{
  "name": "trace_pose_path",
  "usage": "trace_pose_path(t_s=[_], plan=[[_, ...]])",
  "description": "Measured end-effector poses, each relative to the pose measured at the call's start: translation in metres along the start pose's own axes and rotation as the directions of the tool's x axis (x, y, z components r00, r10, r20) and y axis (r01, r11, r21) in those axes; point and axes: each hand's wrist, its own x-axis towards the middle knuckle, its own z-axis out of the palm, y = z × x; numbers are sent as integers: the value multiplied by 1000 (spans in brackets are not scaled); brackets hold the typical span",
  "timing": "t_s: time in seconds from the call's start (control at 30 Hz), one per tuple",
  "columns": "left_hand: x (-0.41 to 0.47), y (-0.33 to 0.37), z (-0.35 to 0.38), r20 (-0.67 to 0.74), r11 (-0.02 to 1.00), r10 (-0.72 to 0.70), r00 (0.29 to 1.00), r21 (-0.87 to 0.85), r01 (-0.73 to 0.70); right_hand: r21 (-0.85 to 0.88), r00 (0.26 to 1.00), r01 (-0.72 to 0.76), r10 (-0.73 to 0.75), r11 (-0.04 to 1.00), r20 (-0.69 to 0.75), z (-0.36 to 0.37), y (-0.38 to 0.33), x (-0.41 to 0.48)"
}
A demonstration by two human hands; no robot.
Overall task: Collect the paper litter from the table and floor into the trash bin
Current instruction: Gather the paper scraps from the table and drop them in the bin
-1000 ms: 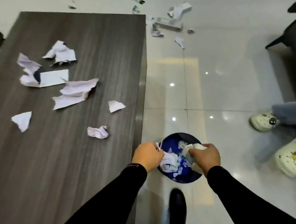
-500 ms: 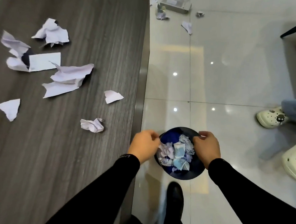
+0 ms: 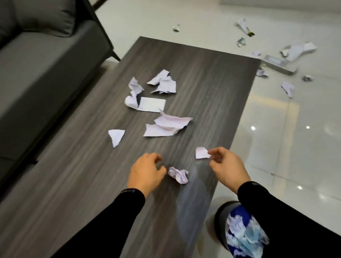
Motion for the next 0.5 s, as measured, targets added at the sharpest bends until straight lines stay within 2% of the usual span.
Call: trace_pose_path(t_s=[0.17, 0.23, 0.33, 0.4, 0.5], plan=[[9, -14, 20, 111, 965, 254, 961, 33, -259, -265, 991, 134, -133, 955, 25, 23, 1, 25], [16, -11, 32, 181, 930, 354, 917, 39, -367, -356, 993, 120, -107, 927, 55, 30, 7, 35], [25, -7, 47, 307, 859, 428, 850, 155, -489, -477, 996, 83, -68, 875, 48, 39, 15, 45], [29, -9, 51, 327, 839, 442, 835, 179, -514, -487, 998, 61, -64, 871, 10, 45, 13, 53], [39, -13, 46, 207, 897, 404, 891, 102, -430, -406, 996, 52, -78, 912, -48, 53, -5, 63]])
